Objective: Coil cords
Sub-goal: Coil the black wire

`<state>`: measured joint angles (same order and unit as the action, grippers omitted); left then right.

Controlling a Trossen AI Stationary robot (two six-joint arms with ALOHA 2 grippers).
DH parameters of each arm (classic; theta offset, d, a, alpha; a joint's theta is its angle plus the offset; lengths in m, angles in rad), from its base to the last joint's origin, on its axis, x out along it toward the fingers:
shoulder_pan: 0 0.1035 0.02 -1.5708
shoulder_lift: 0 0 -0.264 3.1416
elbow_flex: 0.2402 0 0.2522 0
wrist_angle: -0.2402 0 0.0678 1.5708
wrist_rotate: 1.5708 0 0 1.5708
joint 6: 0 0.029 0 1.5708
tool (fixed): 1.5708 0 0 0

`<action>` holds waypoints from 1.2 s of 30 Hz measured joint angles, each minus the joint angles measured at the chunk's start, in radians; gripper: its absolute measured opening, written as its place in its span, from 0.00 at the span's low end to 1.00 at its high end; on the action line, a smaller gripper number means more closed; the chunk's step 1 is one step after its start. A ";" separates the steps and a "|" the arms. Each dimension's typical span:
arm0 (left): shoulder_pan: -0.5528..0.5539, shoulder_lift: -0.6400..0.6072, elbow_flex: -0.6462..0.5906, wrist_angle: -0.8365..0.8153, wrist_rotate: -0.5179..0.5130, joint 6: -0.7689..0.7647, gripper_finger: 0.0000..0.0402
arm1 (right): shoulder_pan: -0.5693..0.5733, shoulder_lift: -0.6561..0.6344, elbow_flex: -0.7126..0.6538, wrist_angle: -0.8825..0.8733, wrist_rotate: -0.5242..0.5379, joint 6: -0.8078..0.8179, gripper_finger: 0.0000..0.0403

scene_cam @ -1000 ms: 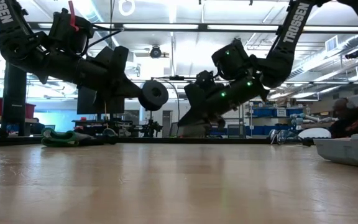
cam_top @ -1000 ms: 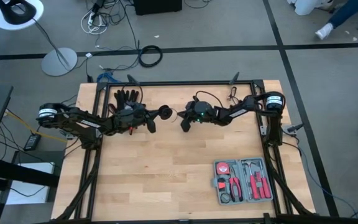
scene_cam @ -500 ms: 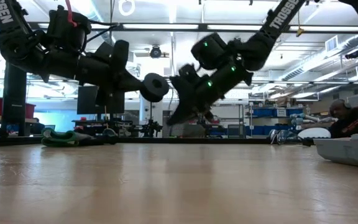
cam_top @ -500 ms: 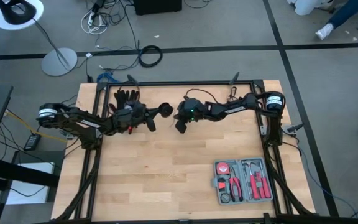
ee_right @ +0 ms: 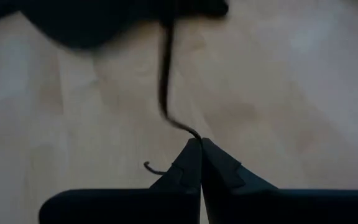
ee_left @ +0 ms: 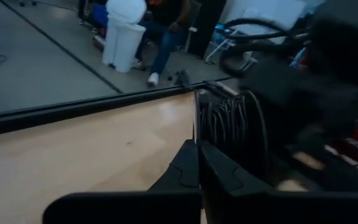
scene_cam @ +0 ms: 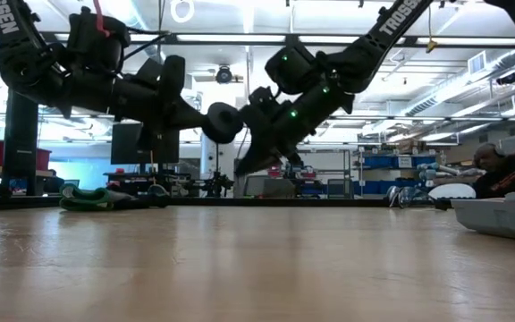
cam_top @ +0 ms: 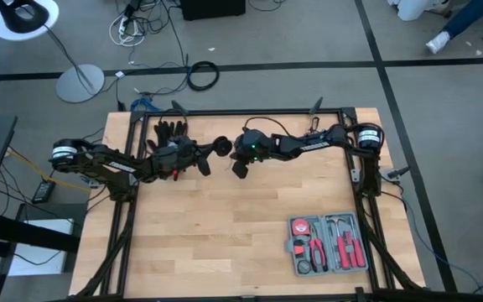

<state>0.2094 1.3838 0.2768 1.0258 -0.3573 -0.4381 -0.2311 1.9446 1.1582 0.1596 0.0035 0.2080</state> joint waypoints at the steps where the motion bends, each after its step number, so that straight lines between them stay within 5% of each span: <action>1: 0.000 0.000 0.000 0.012 0.011 0.000 0.00 | -0.004 0.000 -0.006 -0.004 0.000 0.007 0.00; 22: 0.000 0.000 0.000 0.074 -0.078 -0.001 0.00 | 0.045 0.001 -0.015 0.116 -0.088 0.008 0.00; 36: -0.002 0.013 0.117 -0.128 -0.086 -0.018 0.00 | 0.045 0.001 -0.015 0.163 -0.113 -0.020 0.00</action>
<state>0.2077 1.3964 0.3933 0.8974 -0.4435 -0.4563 -0.1864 1.9453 1.1428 0.3222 -0.1094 0.1881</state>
